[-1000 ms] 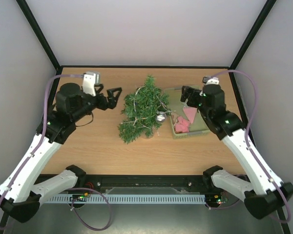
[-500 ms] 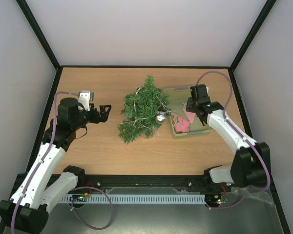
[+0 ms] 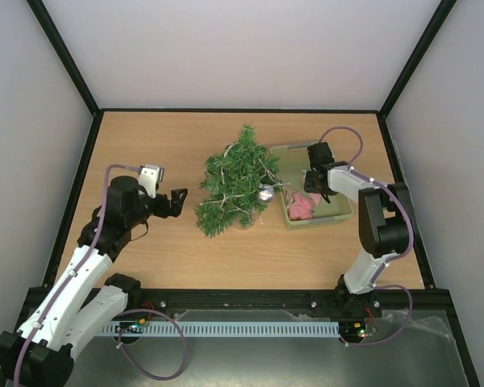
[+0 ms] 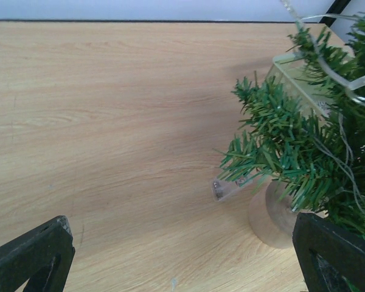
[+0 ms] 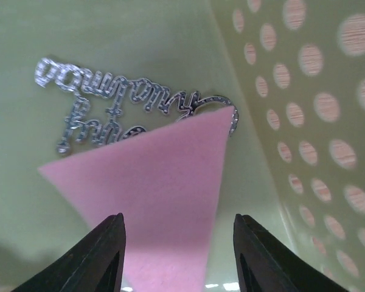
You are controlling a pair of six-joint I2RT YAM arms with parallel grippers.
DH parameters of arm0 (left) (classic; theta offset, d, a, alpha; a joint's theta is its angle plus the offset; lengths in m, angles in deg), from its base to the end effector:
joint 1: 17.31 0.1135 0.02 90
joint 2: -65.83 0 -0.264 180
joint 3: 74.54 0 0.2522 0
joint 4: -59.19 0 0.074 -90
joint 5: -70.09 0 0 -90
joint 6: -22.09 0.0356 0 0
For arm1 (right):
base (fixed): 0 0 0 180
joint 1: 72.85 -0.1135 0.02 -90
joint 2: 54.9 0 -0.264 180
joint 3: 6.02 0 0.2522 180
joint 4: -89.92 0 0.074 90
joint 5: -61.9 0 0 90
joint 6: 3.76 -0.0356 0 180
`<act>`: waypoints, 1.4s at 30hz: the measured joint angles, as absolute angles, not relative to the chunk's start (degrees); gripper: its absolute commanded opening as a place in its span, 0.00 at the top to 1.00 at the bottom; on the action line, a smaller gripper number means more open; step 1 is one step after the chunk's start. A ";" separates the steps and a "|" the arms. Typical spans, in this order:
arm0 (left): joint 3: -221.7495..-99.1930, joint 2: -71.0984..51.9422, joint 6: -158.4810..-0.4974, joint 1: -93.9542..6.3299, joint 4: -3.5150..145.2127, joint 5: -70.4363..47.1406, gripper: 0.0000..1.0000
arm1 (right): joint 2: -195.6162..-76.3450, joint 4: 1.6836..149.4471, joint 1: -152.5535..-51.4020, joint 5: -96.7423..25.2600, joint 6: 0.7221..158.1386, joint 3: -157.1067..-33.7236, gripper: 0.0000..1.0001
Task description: Decorate the small christmas tree
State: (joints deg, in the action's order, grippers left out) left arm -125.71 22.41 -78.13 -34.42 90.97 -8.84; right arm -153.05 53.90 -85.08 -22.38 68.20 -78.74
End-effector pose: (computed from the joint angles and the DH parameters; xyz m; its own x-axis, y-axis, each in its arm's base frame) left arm 0.1678 -0.0588 0.2846 -0.4640 -0.0394 -0.8850 0.3800 0.8936 -0.2390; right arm 0.3306 0.0680 0.1704 -0.8671 0.1273 -0.4815 0.1097 0.9919 0.0648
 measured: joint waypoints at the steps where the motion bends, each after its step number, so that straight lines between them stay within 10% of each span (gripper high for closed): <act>1: -125.71 22.74 -77.82 -34.83 90.71 -9.36 0.00 | -153.97 53.97 -84.64 -22.84 68.09 -78.94 0.45; 7: -125.71 23.81 -76.73 -36.25 90.30 -11.20 0.01 | -156.90 55.28 -82.17 -25.82 67.48 -79.24 0.43; 23: -125.71 23.79 -75.18 -37.30 89.97 -12.51 0.18 | -157.70 63.39 -79.99 -34.67 66.45 -78.32 0.97; 42: -126.23 22.82 -78.26 -37.34 90.51 -13.06 0.26 | -136.37 55.80 -80.05 -34.23 67.20 -81.49 0.98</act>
